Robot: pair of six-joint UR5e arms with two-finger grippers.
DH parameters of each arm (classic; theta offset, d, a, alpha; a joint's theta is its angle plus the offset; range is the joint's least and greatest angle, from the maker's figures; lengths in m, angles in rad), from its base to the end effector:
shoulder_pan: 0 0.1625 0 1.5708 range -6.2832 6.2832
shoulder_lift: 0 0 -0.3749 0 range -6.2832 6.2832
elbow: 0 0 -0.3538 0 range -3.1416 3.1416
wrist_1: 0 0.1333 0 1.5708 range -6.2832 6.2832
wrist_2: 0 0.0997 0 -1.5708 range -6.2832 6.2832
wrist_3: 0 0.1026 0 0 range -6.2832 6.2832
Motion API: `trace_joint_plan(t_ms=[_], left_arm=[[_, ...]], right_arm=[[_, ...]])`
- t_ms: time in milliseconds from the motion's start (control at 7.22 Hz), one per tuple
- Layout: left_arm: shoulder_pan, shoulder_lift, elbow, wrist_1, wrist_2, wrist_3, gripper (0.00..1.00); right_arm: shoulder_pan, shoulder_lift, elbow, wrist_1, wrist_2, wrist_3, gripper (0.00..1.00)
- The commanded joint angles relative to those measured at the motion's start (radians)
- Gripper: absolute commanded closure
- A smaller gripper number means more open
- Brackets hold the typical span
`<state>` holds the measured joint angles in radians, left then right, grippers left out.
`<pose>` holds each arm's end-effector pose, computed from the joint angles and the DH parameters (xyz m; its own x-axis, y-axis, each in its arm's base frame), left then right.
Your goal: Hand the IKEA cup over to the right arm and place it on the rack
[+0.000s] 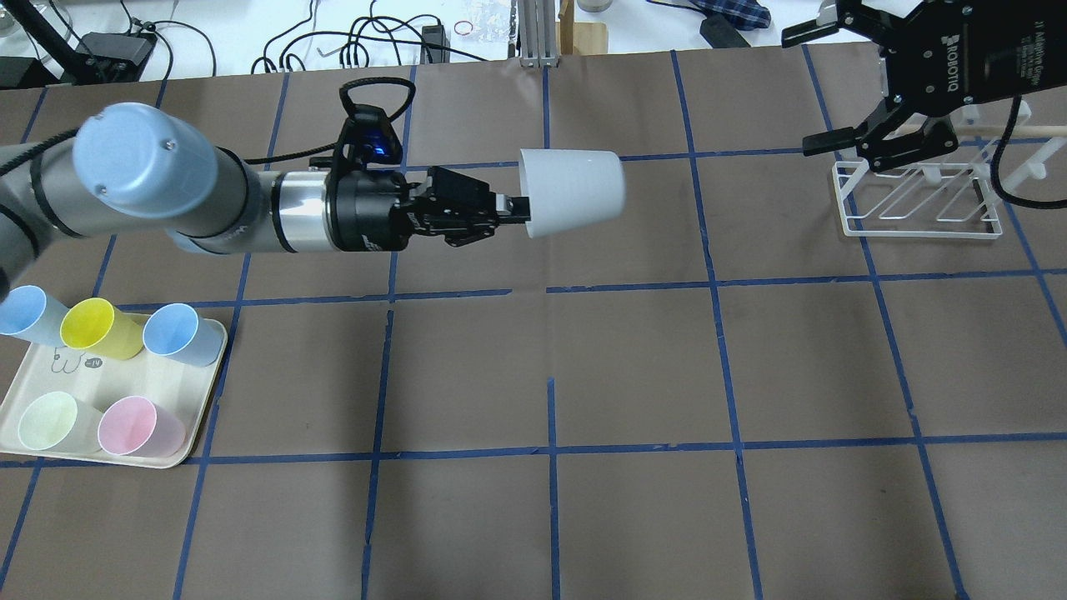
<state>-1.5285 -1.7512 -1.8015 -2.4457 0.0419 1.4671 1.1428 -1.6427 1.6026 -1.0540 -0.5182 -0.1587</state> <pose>-0.2180 -0.4251 0.2930 -0.0120 0.1798 0.9836 0.0001 0.9837 -0.1799 0.0397 -0.4488 0.4597 -0.3399 0.4333 -0.8347 0.3191 0.8880 0.3311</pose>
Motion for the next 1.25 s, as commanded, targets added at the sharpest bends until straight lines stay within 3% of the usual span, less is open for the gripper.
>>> trace_joint_plan(t_ms=[0, 277, 554, 1108], left_arm=[[-0.102, 0.018, -0.048, 0.007, -0.232, 0.047, 1.0], [-0.197, 0.022, -0.045, 0.039, -0.428, 0.029, 1.0], [-0.203, 0.044, -0.048, 0.039, -0.457, 0.024, 1.0], [-0.206, 0.082, -0.052, 0.031, -0.474, 0.019, 1.0]], right_arm=[[0.0, 0.006, 0.005, 0.003, 0.078, -0.037, 0.0], [-0.001, 0.006, 0.043, 0.005, 0.089, -0.164, 0.0], [-0.001, 0.015, 0.057, 0.08, 0.086, -0.252, 0.0], [0.012, 0.031, 0.063, 0.08, 0.089, -0.248, 0.0]])
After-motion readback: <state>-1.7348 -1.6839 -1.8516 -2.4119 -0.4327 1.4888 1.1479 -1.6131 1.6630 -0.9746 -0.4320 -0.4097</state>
